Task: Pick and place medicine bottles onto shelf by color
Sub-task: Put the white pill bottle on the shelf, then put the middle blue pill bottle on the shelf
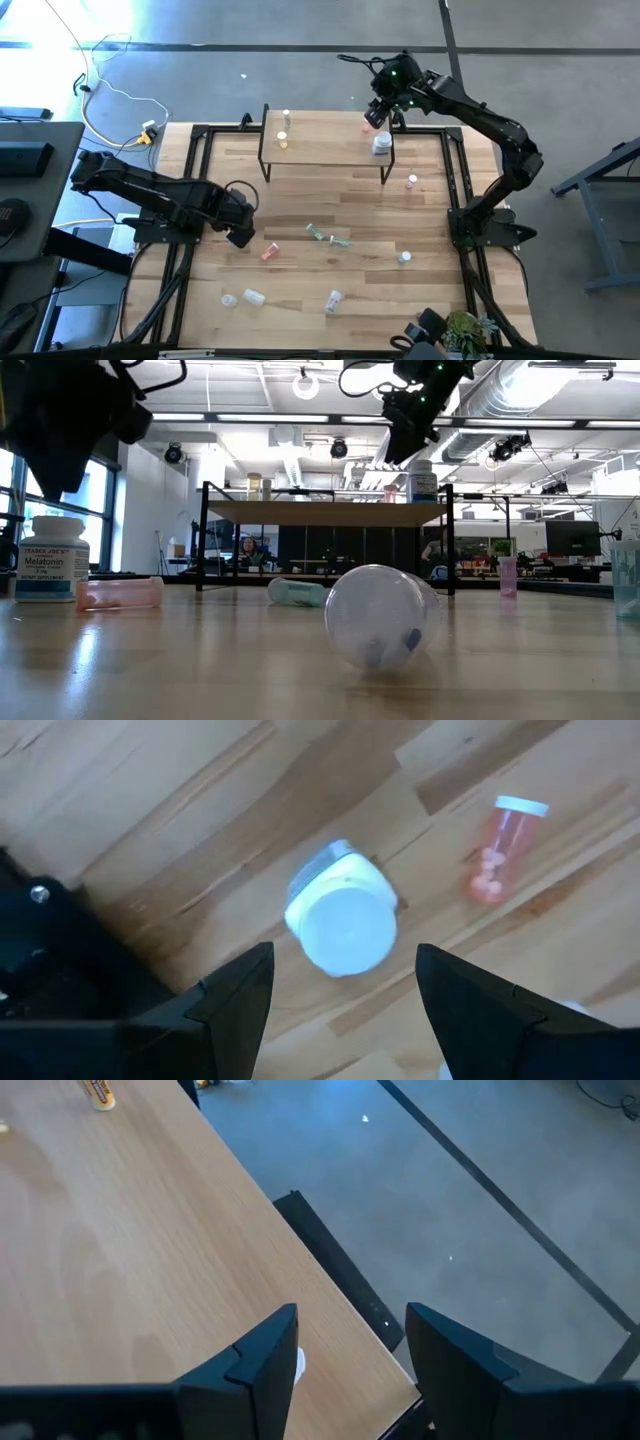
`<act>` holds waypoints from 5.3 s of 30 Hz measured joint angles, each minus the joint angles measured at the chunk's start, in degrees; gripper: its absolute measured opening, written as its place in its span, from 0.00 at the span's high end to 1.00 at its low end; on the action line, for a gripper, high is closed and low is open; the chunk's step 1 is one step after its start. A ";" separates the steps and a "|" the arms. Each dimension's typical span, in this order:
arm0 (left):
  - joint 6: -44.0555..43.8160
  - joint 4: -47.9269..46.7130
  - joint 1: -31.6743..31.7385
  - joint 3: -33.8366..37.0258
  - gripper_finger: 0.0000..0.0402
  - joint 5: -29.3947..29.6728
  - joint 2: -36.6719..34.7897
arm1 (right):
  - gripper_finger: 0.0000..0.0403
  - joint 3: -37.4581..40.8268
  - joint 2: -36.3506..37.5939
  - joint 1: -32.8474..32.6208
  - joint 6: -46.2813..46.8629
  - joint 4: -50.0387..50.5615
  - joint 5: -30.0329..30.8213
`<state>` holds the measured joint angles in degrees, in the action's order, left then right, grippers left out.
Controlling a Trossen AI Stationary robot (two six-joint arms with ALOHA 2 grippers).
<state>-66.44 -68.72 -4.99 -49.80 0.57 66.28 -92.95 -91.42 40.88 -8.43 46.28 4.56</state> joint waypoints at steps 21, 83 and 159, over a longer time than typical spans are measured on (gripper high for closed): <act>2.09 7.58 0.04 6.16 0.46 -1.08 1.04 | 0.56 0.00 0.00 -0.02 0.90 0.87 0.02; 42.70 -11.83 43.82 -66.15 0.60 11.55 20.83 | 0.56 0.00 0.00 -0.04 0.90 0.44 -0.01; 48.70 -10.76 38.34 -70.01 0.40 -0.64 44.26 | 0.56 -0.02 -0.02 -0.07 5.43 3.21 1.35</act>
<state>-17.74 -79.48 33.34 -119.81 -0.07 110.55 -92.97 -91.44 40.82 -2.99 49.49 5.92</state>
